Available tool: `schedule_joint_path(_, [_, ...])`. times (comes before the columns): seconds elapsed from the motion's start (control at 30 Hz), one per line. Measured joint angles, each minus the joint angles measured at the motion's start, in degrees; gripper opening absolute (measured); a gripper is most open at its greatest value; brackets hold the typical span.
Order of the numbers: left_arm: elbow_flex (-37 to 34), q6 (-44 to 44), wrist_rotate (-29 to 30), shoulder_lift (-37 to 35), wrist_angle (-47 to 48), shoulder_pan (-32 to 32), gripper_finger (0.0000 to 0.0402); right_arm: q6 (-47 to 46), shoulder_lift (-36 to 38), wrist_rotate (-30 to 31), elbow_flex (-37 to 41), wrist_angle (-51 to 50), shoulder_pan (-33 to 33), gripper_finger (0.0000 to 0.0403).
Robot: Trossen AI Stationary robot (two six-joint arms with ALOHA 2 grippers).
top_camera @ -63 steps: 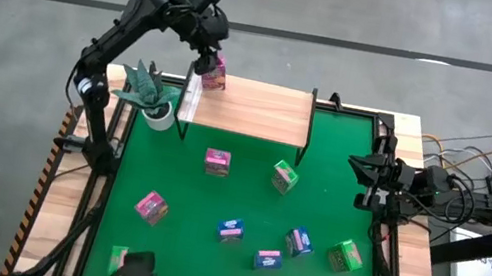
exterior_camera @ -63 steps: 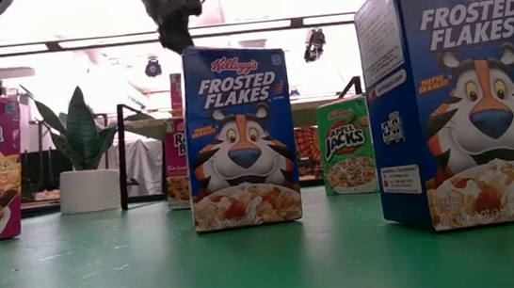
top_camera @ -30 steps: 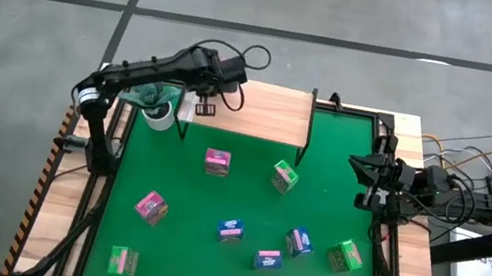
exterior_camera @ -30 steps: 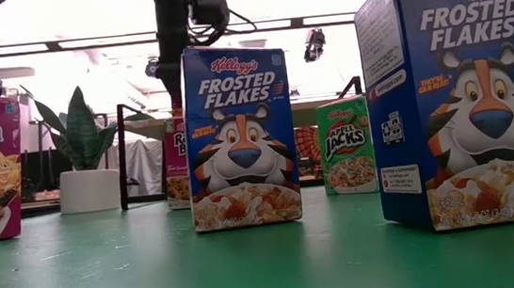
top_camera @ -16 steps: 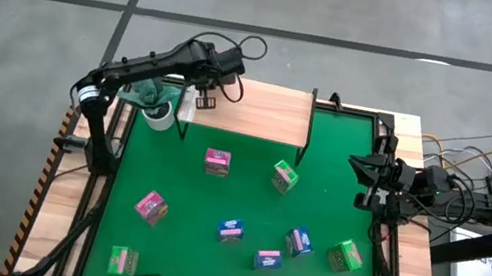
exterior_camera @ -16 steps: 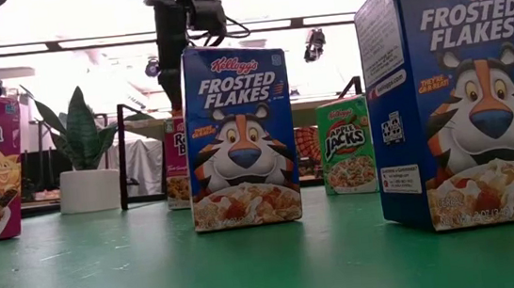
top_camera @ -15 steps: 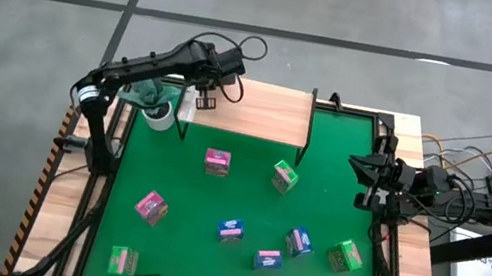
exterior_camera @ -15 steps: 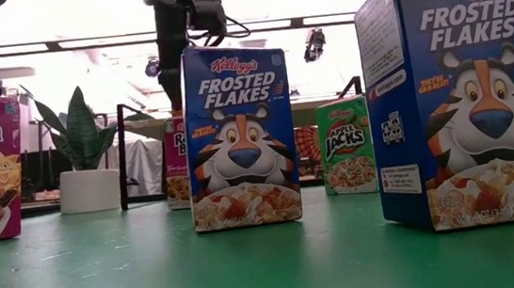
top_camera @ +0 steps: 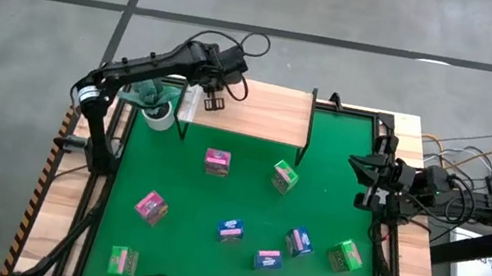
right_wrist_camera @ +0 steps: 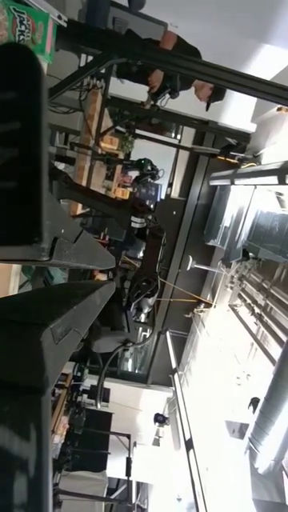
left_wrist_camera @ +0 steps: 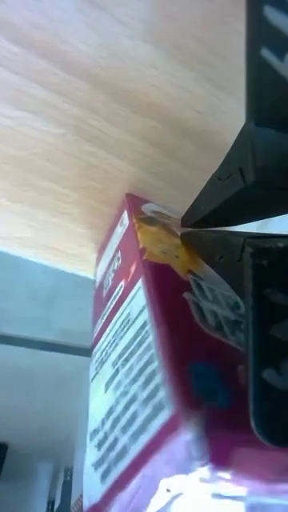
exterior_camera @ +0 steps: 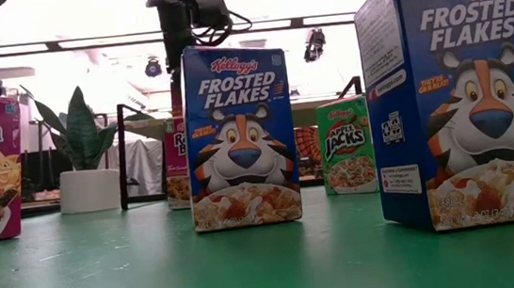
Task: Stack cereal on shelf
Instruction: Put the top green cereal box on the shelf
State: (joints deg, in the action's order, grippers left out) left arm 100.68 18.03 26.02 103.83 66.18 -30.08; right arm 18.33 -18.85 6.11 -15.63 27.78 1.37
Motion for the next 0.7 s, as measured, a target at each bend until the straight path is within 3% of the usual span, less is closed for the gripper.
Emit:
schedule_joint_path(0.47, [0.1,-1.8,0.0,0.0,-1.1,0.5,0.0,0.3,0.0,0.0,0.0,0.0,0.0,0.0028])
schedule_joint_path(0.7, [0.4,-3.9,-2.1,-3.5,-1.0,6.2,0.0,-1.0,0.0,0.0,0.0,0.0,0.0,0.0028])
